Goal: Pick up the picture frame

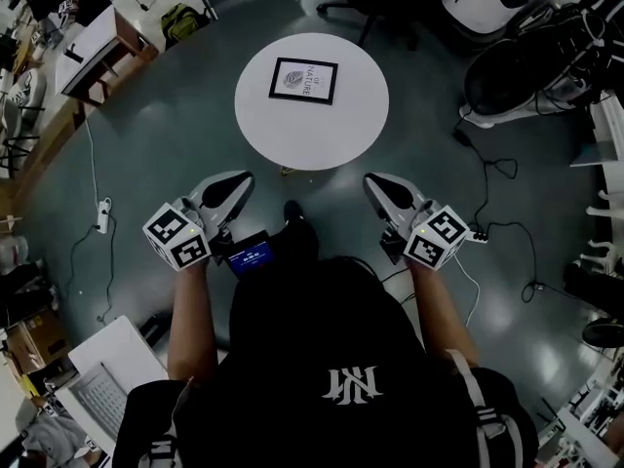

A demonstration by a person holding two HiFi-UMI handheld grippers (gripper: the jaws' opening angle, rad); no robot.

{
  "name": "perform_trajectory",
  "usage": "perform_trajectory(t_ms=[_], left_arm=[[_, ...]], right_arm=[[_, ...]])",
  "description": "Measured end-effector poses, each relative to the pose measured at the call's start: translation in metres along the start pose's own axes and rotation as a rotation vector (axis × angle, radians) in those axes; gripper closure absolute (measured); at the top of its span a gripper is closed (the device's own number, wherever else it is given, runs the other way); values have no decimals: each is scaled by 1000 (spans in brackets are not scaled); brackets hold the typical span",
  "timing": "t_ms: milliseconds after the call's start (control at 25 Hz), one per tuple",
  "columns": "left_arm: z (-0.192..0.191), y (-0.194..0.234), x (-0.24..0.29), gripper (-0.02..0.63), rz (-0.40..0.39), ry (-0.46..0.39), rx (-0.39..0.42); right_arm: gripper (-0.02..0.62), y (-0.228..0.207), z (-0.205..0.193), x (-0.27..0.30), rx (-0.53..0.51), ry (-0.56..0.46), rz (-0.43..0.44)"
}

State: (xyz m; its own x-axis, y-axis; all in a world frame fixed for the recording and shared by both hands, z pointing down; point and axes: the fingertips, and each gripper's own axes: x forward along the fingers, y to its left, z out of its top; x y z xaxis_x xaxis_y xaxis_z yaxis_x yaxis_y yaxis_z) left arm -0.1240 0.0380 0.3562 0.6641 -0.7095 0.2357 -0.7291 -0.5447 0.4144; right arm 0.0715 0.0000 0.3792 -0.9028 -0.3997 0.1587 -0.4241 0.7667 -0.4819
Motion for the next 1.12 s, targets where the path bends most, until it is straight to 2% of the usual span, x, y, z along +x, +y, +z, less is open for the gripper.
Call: perform_trajectory(t_ms=[200,480,800,920,1120], left_arm=[[29,58,4,601,-21,24,27],[50,121,16,601,-65,48,-8],[51,151,59,602,-123,96,-38],[49,166,79,601,-114,118,-52],[57,209,128,601,-39,149,-76]], right_arm=[[597,-12,26,55,0,16,-31],[597,-27,43,116,17,9,-62],[597,-60,46,130,47,45,-120],[597,-84,46,136,67,51,-119],[597,-147,58,165,105,68,-64]])
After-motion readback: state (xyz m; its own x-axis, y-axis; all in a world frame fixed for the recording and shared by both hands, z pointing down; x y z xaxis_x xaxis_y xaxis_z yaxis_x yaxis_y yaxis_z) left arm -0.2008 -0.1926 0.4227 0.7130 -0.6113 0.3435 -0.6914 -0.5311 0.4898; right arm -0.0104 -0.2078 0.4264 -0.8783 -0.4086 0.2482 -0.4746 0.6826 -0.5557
